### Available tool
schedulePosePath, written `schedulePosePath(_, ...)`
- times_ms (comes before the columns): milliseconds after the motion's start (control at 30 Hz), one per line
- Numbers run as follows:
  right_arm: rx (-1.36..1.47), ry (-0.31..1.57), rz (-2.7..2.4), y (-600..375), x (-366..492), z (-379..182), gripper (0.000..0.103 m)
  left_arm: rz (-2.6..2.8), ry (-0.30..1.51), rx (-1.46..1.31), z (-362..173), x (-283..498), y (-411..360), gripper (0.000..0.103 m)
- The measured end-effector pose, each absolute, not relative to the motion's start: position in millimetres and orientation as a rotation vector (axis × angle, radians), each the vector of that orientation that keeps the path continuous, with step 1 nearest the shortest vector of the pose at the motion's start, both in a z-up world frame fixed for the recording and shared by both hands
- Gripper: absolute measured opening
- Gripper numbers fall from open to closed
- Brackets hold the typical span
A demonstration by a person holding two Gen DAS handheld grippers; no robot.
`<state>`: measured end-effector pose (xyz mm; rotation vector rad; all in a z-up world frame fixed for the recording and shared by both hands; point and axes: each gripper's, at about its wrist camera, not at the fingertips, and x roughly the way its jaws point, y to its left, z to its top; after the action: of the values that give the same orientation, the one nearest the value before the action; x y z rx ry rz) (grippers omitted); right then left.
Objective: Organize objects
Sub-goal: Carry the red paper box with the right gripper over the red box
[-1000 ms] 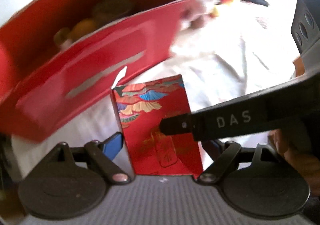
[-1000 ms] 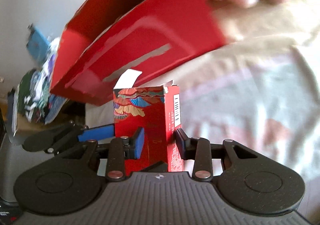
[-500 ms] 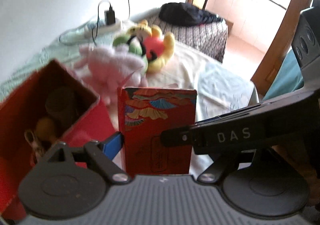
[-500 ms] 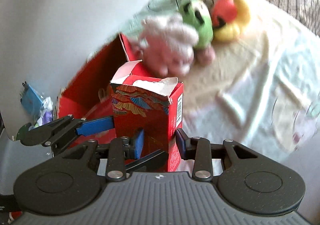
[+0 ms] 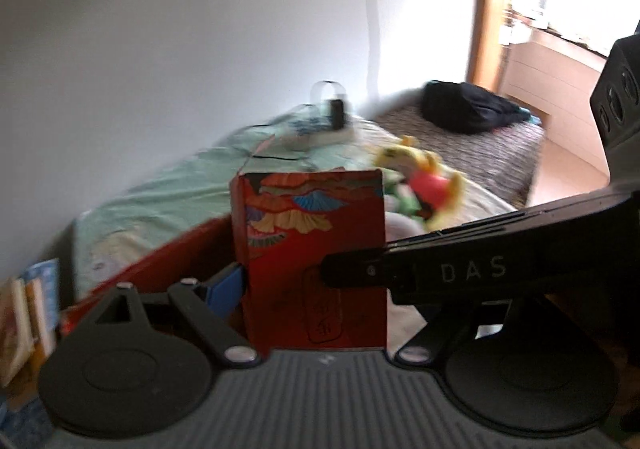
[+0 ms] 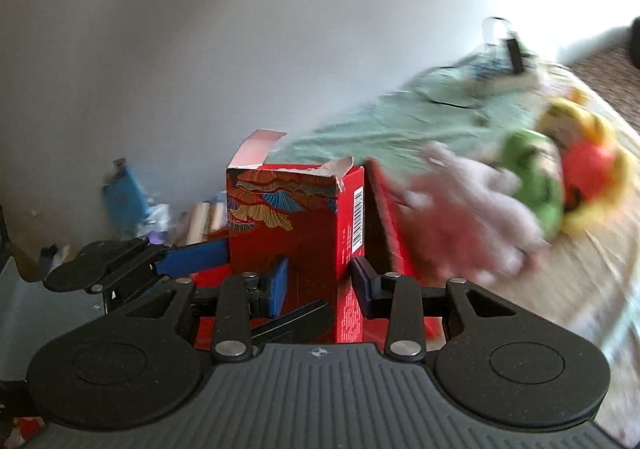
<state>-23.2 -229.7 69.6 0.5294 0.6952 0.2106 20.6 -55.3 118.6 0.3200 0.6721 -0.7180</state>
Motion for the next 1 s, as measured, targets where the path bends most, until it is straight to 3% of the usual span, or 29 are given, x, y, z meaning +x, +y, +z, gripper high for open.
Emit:
schedulePosePath(200, 0.519, 0.715, 0.381, -198, 28, 64, 0.038, -0.536, 0.703, 0.321, 116, 56, -26, 0.085)
schedulePosePath(500, 0.477, 0.86, 0.55, -145, 98, 19, 0.037, -0.361, 0.853, 0.27, 66, 110, 15, 0.085)
schedulePosePath(1000, 0.482, 1.119, 0.673, -120, 133, -28, 0.037, -0.234, 1.026, 0.268, 15, 141, 22, 0.085)
